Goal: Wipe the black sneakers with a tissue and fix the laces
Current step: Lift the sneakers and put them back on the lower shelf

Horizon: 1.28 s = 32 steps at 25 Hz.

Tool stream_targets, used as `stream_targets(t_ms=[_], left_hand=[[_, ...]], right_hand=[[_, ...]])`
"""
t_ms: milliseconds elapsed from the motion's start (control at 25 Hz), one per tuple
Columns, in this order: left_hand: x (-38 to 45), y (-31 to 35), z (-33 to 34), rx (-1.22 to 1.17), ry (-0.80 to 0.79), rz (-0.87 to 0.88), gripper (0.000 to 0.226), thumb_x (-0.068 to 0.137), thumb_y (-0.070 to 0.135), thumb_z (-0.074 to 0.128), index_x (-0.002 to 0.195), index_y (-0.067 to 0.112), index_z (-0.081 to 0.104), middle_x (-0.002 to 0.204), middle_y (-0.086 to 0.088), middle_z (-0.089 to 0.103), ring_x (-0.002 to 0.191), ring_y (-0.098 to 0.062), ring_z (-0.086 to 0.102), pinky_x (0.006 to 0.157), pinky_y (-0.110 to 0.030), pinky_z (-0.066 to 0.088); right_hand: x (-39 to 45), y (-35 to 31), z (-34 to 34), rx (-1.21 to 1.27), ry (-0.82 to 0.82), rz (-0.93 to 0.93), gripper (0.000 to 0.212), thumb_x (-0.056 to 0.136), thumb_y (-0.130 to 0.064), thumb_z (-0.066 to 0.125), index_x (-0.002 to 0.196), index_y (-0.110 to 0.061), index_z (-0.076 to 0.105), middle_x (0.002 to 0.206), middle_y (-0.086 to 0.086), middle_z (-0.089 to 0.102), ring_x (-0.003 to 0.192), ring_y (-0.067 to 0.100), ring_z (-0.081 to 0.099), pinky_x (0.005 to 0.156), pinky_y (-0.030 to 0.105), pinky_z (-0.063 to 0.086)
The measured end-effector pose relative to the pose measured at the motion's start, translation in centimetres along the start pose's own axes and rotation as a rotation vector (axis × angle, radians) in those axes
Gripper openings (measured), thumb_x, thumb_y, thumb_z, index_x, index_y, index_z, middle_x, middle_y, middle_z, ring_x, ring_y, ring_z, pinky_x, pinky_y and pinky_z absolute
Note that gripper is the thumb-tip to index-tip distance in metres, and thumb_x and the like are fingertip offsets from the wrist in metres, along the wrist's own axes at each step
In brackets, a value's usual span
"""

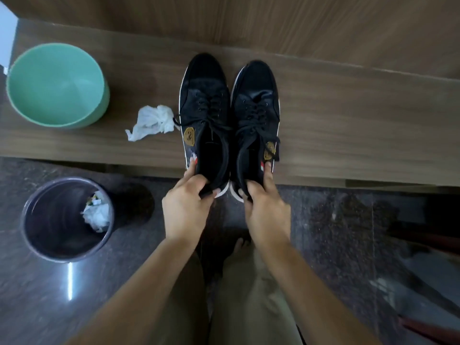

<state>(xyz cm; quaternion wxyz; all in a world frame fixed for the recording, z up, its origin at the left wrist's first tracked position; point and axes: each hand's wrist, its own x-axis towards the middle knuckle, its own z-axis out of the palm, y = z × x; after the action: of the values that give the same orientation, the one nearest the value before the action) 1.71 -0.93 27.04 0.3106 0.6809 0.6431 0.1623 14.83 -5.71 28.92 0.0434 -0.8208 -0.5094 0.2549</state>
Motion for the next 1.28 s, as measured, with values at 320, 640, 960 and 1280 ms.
stream_targets(t_ms=[320,640,960,1280], left_hand=[[-18.4,-3.3,-6.6,0.073,-0.209,-0.118,0.018,0.068,0.032,0.073,0.075,0.016,0.066,0.133,0.015,0.052,0.095,-0.011,0.064,0.067,-0.02,0.043],[-21.1,-4.6,-6.2,0.16,-0.378,-0.291,0.019,0.068,0.024,0.081,0.075,0.012,0.067,0.099,0.02,0.066,0.071,-0.006,0.06,0.052,-0.004,0.036],[-8.3,-13.6,9.3,0.201,-0.371,-0.204,0.028,0.071,0.028,0.074,0.096,0.014,0.068,0.102,-0.005,0.071,0.088,-0.028,0.065,0.066,-0.029,0.044],[1.4,-19.9,20.1,0.163,-0.254,-0.064,0.023,0.073,0.023,0.074,0.09,0.008,0.068,0.114,-0.003,0.068,0.083,-0.027,0.065,0.068,-0.038,0.053]], right_hand=[[-18.0,0.3,0.0,-0.109,-0.392,-0.052,0.027,0.088,-0.018,0.058,0.114,-0.026,0.058,0.157,0.014,0.015,0.082,0.023,0.068,0.061,0.025,0.049],[-20.7,1.4,2.7,-0.137,-0.538,-0.007,0.017,0.096,-0.02,0.045,0.111,-0.027,0.052,0.159,0.006,0.012,0.086,0.02,0.067,0.072,0.025,0.05],[-5.1,6.8,18.8,-0.114,-0.292,0.026,0.011,0.095,-0.022,0.049,0.1,-0.018,0.058,0.149,0.013,0.032,0.092,0.038,0.063,0.072,0.036,0.047],[6.4,9.6,28.3,-0.149,-0.163,-0.03,0.019,0.096,-0.01,0.048,0.111,-0.015,0.058,0.156,0.017,0.017,0.091,0.03,0.067,0.073,0.033,0.05]])
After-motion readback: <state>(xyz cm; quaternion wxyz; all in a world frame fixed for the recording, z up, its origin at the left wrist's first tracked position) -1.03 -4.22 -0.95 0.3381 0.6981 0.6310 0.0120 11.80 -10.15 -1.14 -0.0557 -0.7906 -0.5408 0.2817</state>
